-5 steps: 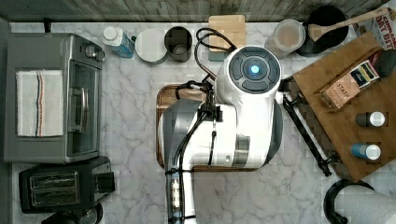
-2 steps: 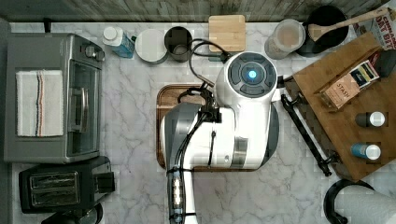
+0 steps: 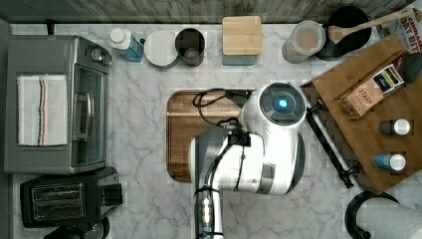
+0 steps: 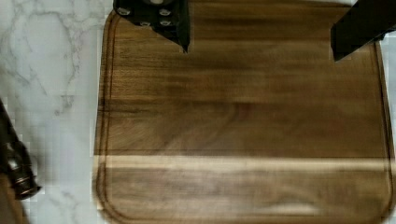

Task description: Open the drawer.

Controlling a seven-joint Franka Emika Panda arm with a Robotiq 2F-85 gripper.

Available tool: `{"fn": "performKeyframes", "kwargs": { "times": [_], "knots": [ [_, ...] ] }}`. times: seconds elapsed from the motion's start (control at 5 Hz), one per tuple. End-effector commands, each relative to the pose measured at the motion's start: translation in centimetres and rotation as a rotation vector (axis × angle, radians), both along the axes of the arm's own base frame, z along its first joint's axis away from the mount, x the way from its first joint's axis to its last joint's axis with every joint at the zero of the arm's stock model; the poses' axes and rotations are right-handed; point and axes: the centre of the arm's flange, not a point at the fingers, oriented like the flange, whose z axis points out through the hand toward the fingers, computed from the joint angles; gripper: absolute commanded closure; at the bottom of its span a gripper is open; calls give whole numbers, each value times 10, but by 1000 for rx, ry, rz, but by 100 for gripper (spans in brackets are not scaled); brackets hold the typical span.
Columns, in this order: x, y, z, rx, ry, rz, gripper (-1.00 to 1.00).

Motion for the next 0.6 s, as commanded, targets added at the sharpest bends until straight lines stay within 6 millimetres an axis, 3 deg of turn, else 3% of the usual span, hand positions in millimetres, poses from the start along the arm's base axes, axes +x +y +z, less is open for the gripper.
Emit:
{"fn": "performKeyframes", "kwargs": {
  "times": [0.2,0.6],
  "knots": [
    [-51,-96,-4,-58,-189,148,-100],
    [-79,-131,-39,-123,-289,377,-100]
  ]
}}
